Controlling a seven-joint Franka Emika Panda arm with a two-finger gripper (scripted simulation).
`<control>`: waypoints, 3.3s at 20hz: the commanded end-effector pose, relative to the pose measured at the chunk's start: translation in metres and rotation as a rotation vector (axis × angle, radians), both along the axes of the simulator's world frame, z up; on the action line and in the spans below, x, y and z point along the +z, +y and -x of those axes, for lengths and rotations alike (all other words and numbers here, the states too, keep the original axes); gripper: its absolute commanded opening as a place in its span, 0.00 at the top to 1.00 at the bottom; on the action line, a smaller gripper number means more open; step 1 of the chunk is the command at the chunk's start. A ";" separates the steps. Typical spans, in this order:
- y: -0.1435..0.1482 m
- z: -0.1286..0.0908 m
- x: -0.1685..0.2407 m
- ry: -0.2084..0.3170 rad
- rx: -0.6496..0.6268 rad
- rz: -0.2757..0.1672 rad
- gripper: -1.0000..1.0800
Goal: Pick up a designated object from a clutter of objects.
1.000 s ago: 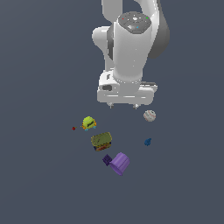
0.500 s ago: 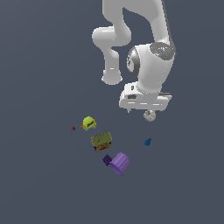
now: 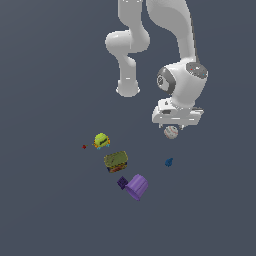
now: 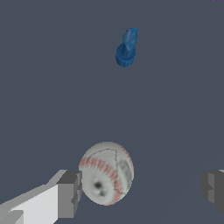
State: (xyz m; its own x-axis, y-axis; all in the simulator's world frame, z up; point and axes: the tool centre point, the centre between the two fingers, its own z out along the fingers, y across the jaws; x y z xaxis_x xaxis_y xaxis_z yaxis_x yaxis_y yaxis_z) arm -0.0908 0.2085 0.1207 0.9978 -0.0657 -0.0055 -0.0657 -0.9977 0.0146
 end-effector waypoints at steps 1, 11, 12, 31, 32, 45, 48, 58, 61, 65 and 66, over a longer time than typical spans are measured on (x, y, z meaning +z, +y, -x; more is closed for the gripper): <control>0.012 0.011 -0.009 -0.004 0.000 -0.005 0.04; 0.028 0.029 -0.022 -0.005 0.003 -0.013 0.04; 0.028 0.029 -0.022 -0.005 0.003 -0.013 0.04; 0.028 0.031 -0.071 -0.006 0.003 -0.014 1.00; 0.028 0.031 -0.071 -0.006 0.003 -0.014 1.00; 0.026 0.029 -0.066 -0.008 0.004 -0.015 1.00; 0.021 0.027 -0.058 -0.008 0.004 -0.015 1.00; -0.019 0.006 -0.004 -0.006 0.005 -0.016 1.00; -0.036 -0.003 0.020 -0.006 0.005 -0.018 1.00; -0.063 -0.016 0.058 -0.006 0.005 -0.020 1.00; -0.069 -0.020 0.067 -0.005 0.005 -0.020 1.00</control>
